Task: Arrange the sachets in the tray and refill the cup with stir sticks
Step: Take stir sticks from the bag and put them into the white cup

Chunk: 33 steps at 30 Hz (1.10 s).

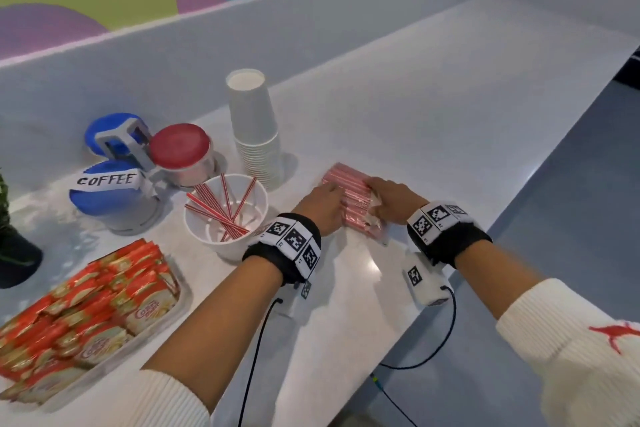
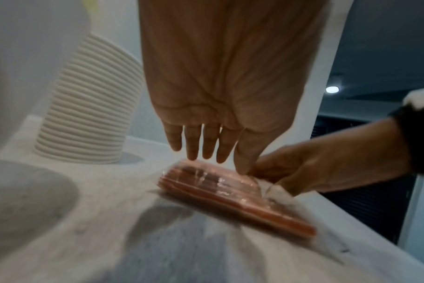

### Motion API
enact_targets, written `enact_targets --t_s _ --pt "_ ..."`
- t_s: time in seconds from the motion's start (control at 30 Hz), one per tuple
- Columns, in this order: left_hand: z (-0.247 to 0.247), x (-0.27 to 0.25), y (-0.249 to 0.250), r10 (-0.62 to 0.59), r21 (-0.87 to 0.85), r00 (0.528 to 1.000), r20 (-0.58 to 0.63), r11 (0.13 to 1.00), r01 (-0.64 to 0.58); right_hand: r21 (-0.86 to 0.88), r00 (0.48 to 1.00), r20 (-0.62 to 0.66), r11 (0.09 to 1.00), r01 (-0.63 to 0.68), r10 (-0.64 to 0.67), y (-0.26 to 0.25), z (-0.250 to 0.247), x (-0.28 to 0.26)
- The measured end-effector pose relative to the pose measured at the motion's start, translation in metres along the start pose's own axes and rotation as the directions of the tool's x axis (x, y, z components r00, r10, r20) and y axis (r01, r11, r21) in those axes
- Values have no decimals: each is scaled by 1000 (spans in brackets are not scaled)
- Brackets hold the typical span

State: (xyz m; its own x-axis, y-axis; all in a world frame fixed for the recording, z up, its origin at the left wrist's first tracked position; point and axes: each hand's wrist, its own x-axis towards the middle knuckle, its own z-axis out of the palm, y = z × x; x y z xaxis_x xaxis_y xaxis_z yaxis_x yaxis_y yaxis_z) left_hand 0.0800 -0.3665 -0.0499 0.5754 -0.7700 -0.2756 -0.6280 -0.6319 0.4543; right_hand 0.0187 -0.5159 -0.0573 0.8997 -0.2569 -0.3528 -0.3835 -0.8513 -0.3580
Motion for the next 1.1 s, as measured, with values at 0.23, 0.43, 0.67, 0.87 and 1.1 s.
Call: enact_targets --t_s 0.23,0.43,0.67,0.87,1.1 --pt "25 9 -12 7 217 996 93 976 -27 97 994 108 995 6 -17 -1 -2 -32" --pt "34 1 -13 5 183 999 41 983 -12 215 948 -307 976 -12 79 -1 15 -51" --pt "41 -18 -15 -10 153 1000 28 988 6 40 993 -106 997 62 -57 -12 36 -79" --pt "43 -31 -19 7 164 999 41 986 -13 -46 970 -241 999 29 -39 -17 47 -81" --pt "42 -32 -21 15 179 998 60 983 -26 227 922 -367 973 -37 121 -16 45 -80"
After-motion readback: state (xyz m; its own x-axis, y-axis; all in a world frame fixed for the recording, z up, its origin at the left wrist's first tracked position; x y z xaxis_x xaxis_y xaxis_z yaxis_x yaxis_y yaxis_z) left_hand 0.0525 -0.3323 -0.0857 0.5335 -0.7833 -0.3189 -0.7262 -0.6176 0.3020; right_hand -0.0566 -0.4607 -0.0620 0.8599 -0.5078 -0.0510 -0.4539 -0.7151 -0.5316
